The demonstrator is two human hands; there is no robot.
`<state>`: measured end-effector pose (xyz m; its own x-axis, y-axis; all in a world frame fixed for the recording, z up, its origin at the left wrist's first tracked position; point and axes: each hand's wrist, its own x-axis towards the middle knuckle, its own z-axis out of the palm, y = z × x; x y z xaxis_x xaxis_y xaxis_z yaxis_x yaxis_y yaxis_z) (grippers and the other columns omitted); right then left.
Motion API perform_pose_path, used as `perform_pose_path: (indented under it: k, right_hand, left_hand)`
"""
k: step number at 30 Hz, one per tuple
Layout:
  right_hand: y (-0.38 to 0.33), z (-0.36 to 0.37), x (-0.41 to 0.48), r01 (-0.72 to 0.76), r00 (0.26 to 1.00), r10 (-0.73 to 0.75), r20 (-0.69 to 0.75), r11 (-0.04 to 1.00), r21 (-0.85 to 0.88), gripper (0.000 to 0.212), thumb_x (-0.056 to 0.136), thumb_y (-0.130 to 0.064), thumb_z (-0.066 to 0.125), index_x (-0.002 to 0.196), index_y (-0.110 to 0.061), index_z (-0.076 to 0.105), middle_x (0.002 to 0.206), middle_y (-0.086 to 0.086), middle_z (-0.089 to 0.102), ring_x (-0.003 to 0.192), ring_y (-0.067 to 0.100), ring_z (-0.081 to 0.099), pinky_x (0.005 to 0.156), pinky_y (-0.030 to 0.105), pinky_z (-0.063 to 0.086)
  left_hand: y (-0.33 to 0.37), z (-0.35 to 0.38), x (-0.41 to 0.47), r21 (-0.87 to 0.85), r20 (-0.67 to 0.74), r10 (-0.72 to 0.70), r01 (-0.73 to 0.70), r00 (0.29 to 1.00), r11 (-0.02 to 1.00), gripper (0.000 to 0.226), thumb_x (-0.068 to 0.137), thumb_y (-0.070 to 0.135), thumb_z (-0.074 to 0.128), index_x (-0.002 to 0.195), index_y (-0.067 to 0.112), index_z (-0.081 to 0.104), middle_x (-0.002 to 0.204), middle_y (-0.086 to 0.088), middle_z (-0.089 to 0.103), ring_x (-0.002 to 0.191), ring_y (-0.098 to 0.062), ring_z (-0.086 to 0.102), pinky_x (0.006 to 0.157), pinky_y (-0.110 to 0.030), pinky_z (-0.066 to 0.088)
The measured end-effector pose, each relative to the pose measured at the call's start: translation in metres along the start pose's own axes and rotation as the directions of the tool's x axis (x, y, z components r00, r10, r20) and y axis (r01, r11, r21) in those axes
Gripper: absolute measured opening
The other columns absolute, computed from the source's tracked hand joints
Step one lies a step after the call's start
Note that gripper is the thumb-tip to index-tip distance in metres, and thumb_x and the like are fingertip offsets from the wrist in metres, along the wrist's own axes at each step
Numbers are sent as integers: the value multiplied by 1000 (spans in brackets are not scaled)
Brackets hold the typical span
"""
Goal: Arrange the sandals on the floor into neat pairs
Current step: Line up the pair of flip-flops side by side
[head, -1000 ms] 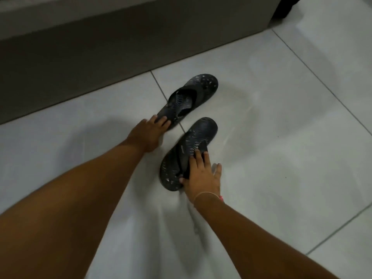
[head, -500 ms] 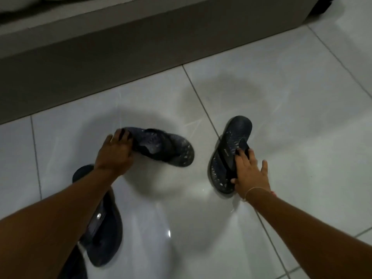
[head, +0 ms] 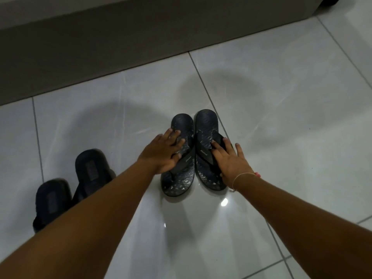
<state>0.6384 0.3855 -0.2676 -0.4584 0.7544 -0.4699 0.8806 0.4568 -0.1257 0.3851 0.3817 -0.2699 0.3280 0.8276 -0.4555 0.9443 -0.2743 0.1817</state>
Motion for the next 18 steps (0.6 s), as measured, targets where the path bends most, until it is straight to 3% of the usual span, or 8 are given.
perform_pose_path:
  k: [3,7,11,18]
  right_hand:
    - [-19,1,-17,18,999,-16,52,999,-29,108,71,-19,81,151,-24,8,164,0,0,149,30,-10,118,61,-3]
    - [-15,5,-24,14,1000,-14,-4,997,-76,109,72,-21,80,151,-22,6,164,4,1,149,32,-10,116,60,-11]
    - [-14,17,-40,-14,993,11,-122,1000,-26,107,75,-22,75,152,-19,1,163,7,2,149,30,-9,115,55,-12]
    - [-14,36,-51,-44,994,45,-98,999,16,103,81,-29,70,152,-21,-5,164,4,2,149,28,-9,116,54,-8]
  left_hand:
    - [-3,5,-28,-12,-12,-16,16,1000,1000,57,101,45,28,154,26,18,166,-3,-1,152,-24,-5,123,-45,7]
    - [5,9,-37,-209,-154,-89,56,984,976,66,98,55,28,155,26,12,166,-3,-5,152,-19,-8,124,-42,4]
    - [6,25,-52,-83,-48,8,-12,999,997,96,82,72,39,155,23,0,165,-4,-12,151,-20,-14,124,-43,3]
    - [-3,27,-43,42,-6,100,-100,995,994,101,79,72,50,154,23,4,164,-5,-14,150,-22,-17,123,-42,-2]
